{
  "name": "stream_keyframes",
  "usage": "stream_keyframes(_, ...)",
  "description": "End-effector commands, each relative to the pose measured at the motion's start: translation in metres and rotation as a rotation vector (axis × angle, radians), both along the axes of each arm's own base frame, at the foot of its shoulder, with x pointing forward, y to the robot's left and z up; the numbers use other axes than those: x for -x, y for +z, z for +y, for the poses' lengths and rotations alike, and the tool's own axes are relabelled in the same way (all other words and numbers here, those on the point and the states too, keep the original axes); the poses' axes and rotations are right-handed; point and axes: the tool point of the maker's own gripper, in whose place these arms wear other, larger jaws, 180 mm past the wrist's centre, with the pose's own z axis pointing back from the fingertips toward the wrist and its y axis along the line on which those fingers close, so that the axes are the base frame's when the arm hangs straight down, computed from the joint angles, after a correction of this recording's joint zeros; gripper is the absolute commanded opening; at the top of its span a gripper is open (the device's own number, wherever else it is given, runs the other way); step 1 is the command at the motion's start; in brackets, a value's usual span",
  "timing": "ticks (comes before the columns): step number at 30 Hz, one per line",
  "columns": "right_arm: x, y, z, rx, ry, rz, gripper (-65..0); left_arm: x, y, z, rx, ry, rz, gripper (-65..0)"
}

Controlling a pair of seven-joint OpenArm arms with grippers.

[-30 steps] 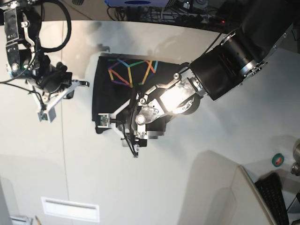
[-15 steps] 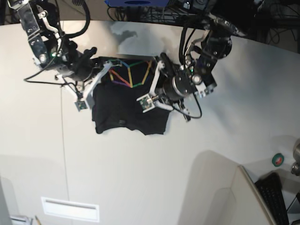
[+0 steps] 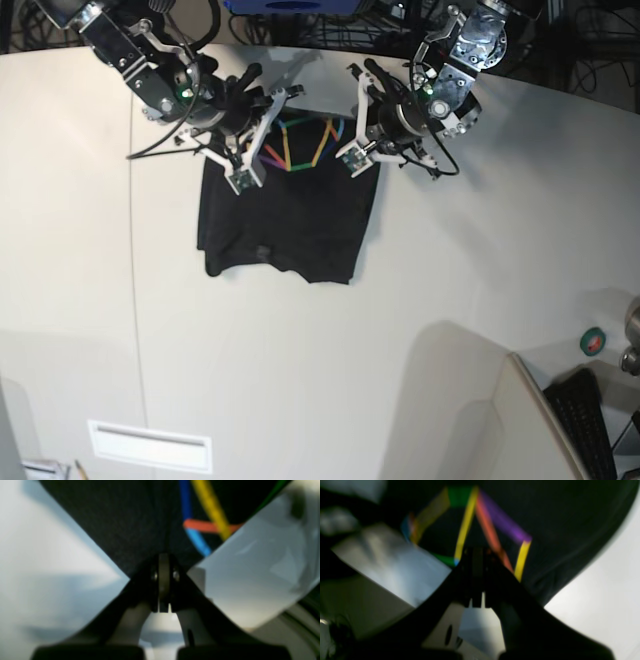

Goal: Layout the t-shirt on the table in an organized manner, then fold the t-shirt properly
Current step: 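Grasp the bundle's printed edge with both grippers and straighten it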

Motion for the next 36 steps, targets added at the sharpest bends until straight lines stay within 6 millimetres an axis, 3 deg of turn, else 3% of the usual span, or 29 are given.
stream_keyframes(1,-0.009,0.000,-0.004,0.007,-0.009,-0.035,-65.0,-0.003,0.002,0.003,-0.005,0.003,-0.011,-65.0)
stream_keyframes(4,-0.010,-0.004,-0.006,0.007,-0.019,-0.048,-65.0,-0.001,0.004,0.005,-0.010,0.009,-0.015,-65.0)
stream_keyframes(10,-0.012,0.038,0.015,-0.072,0.010,-0.096,-65.0,-0.014,0.038,-0.012,0.043,-0.009,-0.110,-65.0)
stream_keyframes(14,-0.019,0.046,0.018,-0.079,0.018,-0.110,-65.0,-0.030,0.045,-0.018,0.063,-0.001,-0.141,-65.0)
stream_keyframes(17,-0.021,0.032,0.011,-0.047,0.010,-0.087,-65.0,-0.032,0.033,-0.018,0.052,0.014,-0.112,-65.0)
stream_keyframes(19,-0.017,0.013,0.001,-0.006,0.001,-0.048,-65.0,-0.021,0.011,-0.010,0.027,0.026,-0.047,-65.0)
stream_keyframes(22,-0.022,0.005,-0.006,0.009,-0.014,-0.059,-65.0,-0.011,-0.006,-0.001,-0.001,0.034,0.004,-65.0)
stream_keyframes(25,-0.026,0.016,-0.001,-0.012,-0.010,-0.089,-65.0,-0.024,0.002,0.005,-0.006,0.046,-0.027,-65.0)
stream_keyframes(27,-0.028,0.029,0.007,-0.044,-0.003,-0.116,-65.0,-0.041,0.019,0.009,0.010,0.081,-0.085,-65.0)
stream_keyframes(29,-0.029,0.040,0.013,-0.066,0.006,-0.130,-65.0,-0.063,0.042,0.002,0.043,0.094,-0.163,-65.0)
stream_keyframes(31,-0.029,0.043,0.016,-0.066,0.014,-0.122,-65.0,-0.077,0.052,-0.007,0.065,0.100,-0.197,-65.0)
stream_keyframes(33,-0.036,0.045,0.016,-0.061,0.018,-0.129,-65.0,-0.088,0.049,-0.012,0.074,0.109,-0.191,-65.0)
stream_keyframes(36,-0.037,0.032,0.008,-0.029,0.008,-0.108,-65.0,-0.095,0.026,-0.019,0.078,0.139,-0.122,-65.0)
